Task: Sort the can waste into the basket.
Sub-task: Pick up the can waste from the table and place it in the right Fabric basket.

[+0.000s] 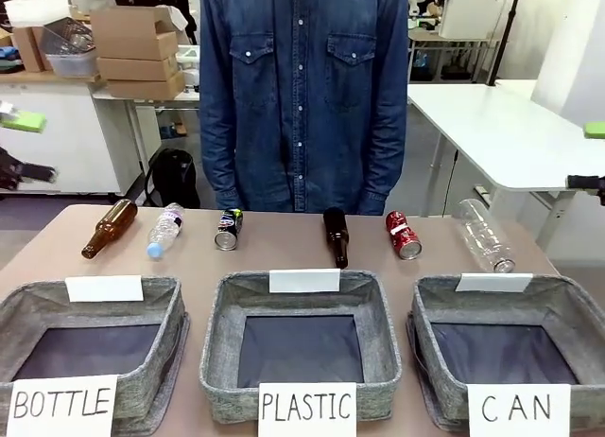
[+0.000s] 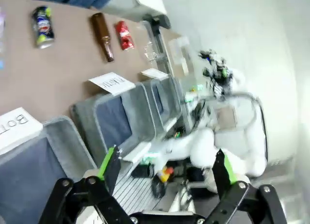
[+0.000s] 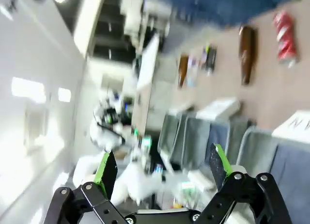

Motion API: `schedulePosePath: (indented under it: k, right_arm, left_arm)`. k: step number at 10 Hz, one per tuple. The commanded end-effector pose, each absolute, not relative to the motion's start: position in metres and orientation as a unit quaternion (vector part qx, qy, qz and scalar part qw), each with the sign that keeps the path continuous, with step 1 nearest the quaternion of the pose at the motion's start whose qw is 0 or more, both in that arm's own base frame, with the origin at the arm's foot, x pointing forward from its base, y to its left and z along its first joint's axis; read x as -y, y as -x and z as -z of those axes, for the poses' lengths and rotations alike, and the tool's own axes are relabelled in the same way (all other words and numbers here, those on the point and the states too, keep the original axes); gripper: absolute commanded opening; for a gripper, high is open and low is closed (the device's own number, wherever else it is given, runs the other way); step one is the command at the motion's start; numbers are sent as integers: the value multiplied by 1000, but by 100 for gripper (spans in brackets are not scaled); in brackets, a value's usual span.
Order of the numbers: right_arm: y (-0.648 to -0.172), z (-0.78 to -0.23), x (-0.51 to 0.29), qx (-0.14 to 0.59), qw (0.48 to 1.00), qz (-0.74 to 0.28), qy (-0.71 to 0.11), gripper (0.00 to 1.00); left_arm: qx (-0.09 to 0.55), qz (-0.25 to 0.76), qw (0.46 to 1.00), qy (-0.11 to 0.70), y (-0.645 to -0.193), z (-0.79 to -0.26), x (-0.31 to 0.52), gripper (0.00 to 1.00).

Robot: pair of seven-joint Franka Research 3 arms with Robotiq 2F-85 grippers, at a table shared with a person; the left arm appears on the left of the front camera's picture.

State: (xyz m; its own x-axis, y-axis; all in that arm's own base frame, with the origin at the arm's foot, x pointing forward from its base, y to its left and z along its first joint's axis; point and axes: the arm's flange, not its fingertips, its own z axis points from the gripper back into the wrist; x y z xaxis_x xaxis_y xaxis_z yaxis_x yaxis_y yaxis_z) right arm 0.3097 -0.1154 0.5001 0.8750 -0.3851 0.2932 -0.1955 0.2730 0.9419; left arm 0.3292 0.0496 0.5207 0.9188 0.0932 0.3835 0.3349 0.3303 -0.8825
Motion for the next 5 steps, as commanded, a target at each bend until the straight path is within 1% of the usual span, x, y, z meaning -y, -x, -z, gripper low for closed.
schedulePosePath:
  k: [1,5]
  right_arm:
    - [-300,-504,100,203,770,22,-604,100]
    - [-300,-504,100,203,770,22,-604,100]
  left_arm:
    - [193,160,794,554,-315,-543,-42,100]
    - [193,160,794,554,-315,-543,-42,100]
